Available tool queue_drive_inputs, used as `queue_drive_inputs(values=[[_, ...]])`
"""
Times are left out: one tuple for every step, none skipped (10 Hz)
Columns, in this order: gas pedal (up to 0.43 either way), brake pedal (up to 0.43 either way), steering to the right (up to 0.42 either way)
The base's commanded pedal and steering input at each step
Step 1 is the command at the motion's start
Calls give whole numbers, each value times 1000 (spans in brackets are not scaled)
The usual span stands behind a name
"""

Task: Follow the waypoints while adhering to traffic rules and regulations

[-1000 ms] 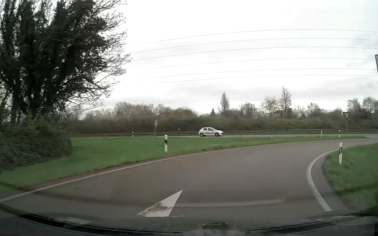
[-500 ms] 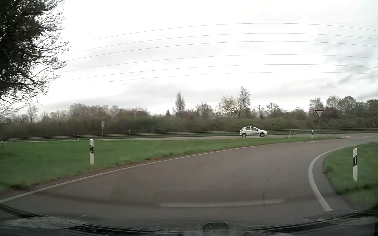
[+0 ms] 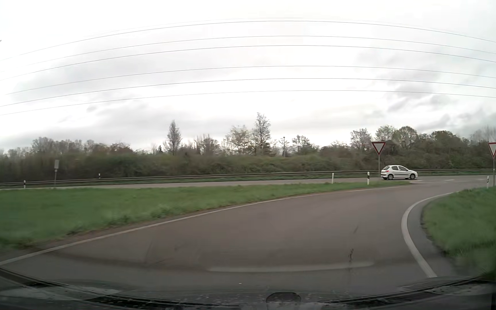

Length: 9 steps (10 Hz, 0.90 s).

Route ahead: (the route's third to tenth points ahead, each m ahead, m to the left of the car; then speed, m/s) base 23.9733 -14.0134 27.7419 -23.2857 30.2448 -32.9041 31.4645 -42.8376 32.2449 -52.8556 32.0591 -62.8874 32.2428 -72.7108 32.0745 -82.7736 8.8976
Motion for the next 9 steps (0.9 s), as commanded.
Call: queue_drive_inputs(values=[[118, 0, 186], [118, 0, 186], [118, 0, 186], [118, 0, 187], [118, 0, 187], [118, 0, 187], [118, 0, 187], [118, 0, 187], [118, 0, 186]])
